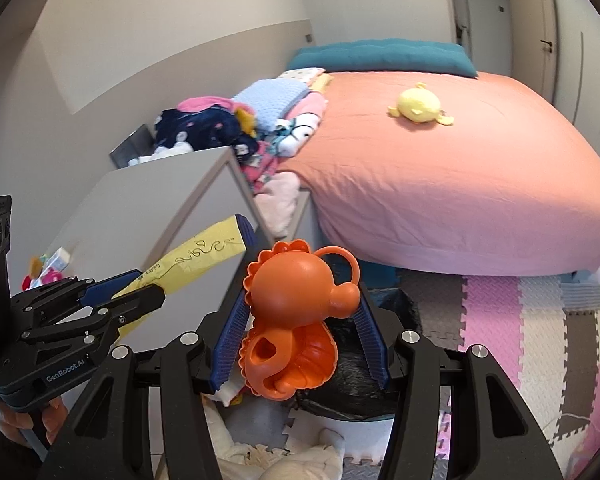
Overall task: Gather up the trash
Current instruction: 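Carry the wrapper and orange toy with both tools over the black trash bag, then open both tools to drop the wrapper and orange toy into the bag, then move both open tools back over the table toward the toys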
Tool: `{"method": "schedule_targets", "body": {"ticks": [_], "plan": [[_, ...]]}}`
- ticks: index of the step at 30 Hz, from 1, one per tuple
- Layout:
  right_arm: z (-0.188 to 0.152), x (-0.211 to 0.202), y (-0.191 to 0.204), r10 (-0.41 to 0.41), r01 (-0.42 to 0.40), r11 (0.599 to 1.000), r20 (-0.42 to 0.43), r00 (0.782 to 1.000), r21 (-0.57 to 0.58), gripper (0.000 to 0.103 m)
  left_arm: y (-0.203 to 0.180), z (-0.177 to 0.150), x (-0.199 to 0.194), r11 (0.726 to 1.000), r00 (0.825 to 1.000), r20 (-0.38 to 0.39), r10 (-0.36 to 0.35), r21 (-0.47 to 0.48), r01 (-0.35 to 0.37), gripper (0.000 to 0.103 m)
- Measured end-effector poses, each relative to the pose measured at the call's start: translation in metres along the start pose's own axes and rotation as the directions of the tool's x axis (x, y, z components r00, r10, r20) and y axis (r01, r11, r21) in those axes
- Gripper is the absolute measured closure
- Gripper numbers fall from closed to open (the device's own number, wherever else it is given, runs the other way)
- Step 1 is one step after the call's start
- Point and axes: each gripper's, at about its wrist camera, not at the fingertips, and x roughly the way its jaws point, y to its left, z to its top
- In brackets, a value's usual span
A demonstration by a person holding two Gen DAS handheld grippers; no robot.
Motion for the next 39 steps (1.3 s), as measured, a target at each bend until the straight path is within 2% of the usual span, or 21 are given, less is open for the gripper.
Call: {"method": "schedule_targets", "body": {"ticks": [7, 15, 17, 18, 19, 20, 21, 22, 26, 39], "plan": [[0.001, 0.013, -0.025, -0.03, 0.031, 0.999, -0.014, 0.999, 0.043, 0.049, -0.019, 0.008, 0.025, 0.999, 0.999, -0.034, -0.016, 0.039, 0.017, 0.07], [0.003, 0.032, -0.042, -0.032, 0.035, 0.997, -0.04, 0.999, 0.071, 0.049, -0.023, 0.015, 0.05, 0.999, 0.997, -0.073, -0.036, 0.032, 0.038, 0.07], [0.004, 0.041, -0.045, -0.023, 0.028, 0.997, -0.069, 0.997, 0.078, 0.047, -0.023, 0.017, 0.057, 0.999, 0.995, -0.093, -0.03, 0.025, 0.032, 0.068], [0.005, 0.045, -0.046, -0.027, 0.034, 0.996, -0.081, 0.996, 0.082, 0.032, -0.024, 0.017, 0.062, 0.999, 0.993, -0.117, -0.026, 0.021, 0.029, 0.056], [0.005, 0.048, -0.048, -0.049, 0.057, 0.994, -0.083, 0.995, 0.092, 0.024, -0.022, 0.019, 0.067, 1.0, 0.991, -0.134, 0.021, 0.018, -0.018, 0.042], [0.004, 0.048, -0.049, -0.07, 0.077, 0.992, -0.071, 0.995, 0.102, 0.019, -0.022, 0.018, 0.067, 0.998, 0.99, -0.126, 0.066, 0.018, -0.064, 0.012], [0.004, 0.047, -0.051, -0.073, 0.079, 0.991, -0.057, 0.996, 0.111, 0.019, -0.022, 0.018, 0.065, 0.995, 0.99, -0.106, 0.097, 0.021, -0.096, 0.008], [0.003, 0.046, -0.053, -0.072, 0.077, 0.99, -0.054, 0.996, 0.117, 0.019, -0.02, 0.017, 0.062, 0.994, 0.99, -0.085, 0.108, 0.019, -0.107, 0.008], [0.001, 0.044, -0.056, -0.075, 0.081, 0.989, -0.052, 0.996, 0.121, 0.019, -0.011, 0.013, 0.06, 0.996, 0.992, -0.095, 0.084, -0.029, -0.087, 0.008], [0.003, 0.034, -0.046, -0.07, 0.073, 0.992, -0.03, 0.997, 0.107, 0.019, -0.003, 0.011, 0.053, 0.995, 0.992, -0.085, 0.088, -0.034, -0.092, 0.008]]}}
